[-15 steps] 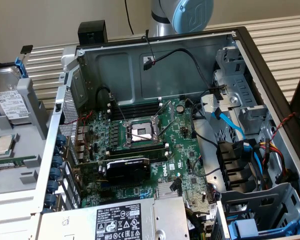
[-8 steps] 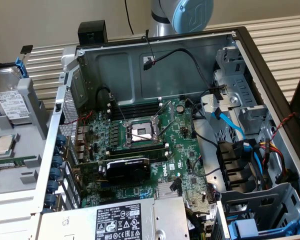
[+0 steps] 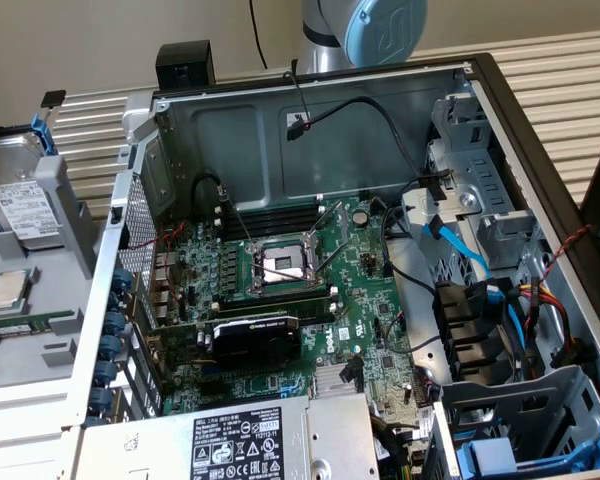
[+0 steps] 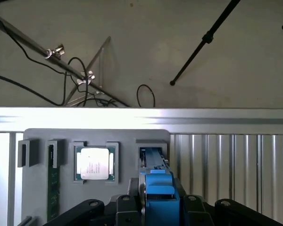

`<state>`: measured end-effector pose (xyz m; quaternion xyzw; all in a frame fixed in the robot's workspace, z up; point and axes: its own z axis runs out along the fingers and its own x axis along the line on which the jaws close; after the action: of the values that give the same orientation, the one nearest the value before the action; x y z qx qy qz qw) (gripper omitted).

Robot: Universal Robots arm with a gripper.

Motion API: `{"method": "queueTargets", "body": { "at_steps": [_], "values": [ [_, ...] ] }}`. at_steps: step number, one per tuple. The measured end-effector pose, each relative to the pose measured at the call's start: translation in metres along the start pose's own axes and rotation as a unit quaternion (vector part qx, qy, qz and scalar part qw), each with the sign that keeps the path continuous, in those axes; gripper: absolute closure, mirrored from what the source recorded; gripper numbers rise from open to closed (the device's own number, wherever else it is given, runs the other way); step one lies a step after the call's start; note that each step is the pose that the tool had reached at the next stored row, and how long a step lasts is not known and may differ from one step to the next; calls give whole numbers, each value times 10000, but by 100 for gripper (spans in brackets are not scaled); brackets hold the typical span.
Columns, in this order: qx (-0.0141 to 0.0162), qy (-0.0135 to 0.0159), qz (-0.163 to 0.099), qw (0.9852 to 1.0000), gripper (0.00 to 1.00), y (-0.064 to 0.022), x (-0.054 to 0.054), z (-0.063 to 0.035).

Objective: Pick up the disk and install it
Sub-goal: 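Pick up the disk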

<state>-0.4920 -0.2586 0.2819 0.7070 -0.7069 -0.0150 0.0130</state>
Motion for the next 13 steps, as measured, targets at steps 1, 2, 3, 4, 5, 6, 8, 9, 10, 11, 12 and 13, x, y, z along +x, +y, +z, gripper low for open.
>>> {"method": "queueTargets", "body": {
  "at_steps": [1,2,3,4,5,6,8,9,10,11,12,13],
  "values": [
    [0,0,-8,10000,63,0,0,1],
    [-1,0,-8,10000,63,0,0,1],
    [-1,1,-9,10000,63,0,0,2],
    [-1,0,-9,10000,63,0,0,2],
    [0,0,-3,10000,63,0,0,3],
    [0,0,11,10000,63,0,0,4],
    [-1,-1,39,10000,63,0,0,4],
    [-1,-1,50,10000,63,0,0,5],
    [-1,-2,62,10000,63,0,-1,6],
    [0,-2,63,10000,63,0,-1,7],
    [2,-3,62,10000,63,0,-1,9],
    [2,-3,54,10000,63,0,-1,9]
  ]
}}
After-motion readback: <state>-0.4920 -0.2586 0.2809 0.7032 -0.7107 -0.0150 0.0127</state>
